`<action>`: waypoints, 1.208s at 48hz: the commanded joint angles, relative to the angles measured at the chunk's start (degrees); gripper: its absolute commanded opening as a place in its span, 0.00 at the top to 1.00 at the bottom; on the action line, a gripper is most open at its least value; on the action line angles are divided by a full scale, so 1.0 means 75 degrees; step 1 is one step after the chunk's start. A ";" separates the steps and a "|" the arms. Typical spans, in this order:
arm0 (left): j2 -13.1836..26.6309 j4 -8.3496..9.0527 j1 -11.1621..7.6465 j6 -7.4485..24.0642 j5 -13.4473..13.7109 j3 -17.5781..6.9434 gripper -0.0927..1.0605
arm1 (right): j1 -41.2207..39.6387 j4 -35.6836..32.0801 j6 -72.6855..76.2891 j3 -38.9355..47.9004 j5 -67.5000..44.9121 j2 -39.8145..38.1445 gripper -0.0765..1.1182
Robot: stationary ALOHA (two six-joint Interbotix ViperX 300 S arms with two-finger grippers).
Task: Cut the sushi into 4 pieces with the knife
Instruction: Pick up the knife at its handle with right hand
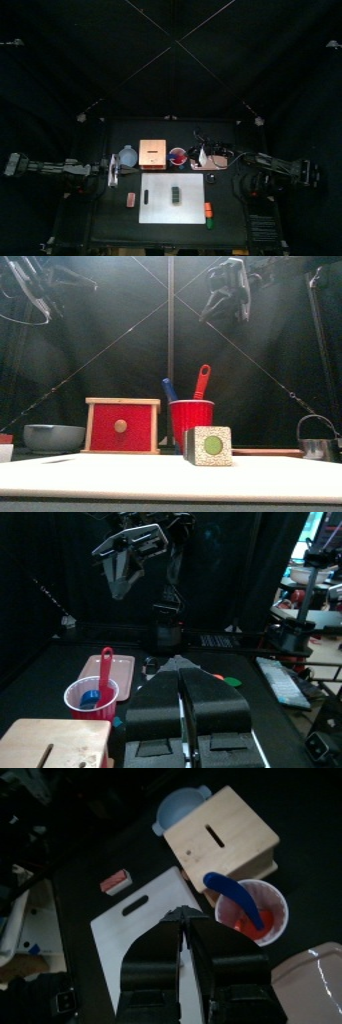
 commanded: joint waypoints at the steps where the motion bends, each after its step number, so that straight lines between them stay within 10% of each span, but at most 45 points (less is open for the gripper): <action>1: 0.0035 -0.0082 0.0035 0.0000 -0.0059 -0.0059 0.43 | -0.0234 0.0012 -0.0070 -0.0715 0.0879 0.0516 0.29; 11: 0.0035 -0.0082 0.0047 0.0023 -0.0035 0.0035 0.22 | -0.0281 -0.0035 -0.0492 -0.2168 0.2988 0.2109 0.18; 40: 0.0023 -0.0094 0.0105 0.0000 -0.0023 0.0270 0.21 | -0.0211 -0.0621 -0.0645 -0.4254 0.5789 0.4324 0.19; 58: 0.0023 -0.0094 0.0176 0.0000 -0.0012 0.0340 0.21 | -0.0234 -0.0609 -0.0668 -0.4277 0.5895 0.4359 0.54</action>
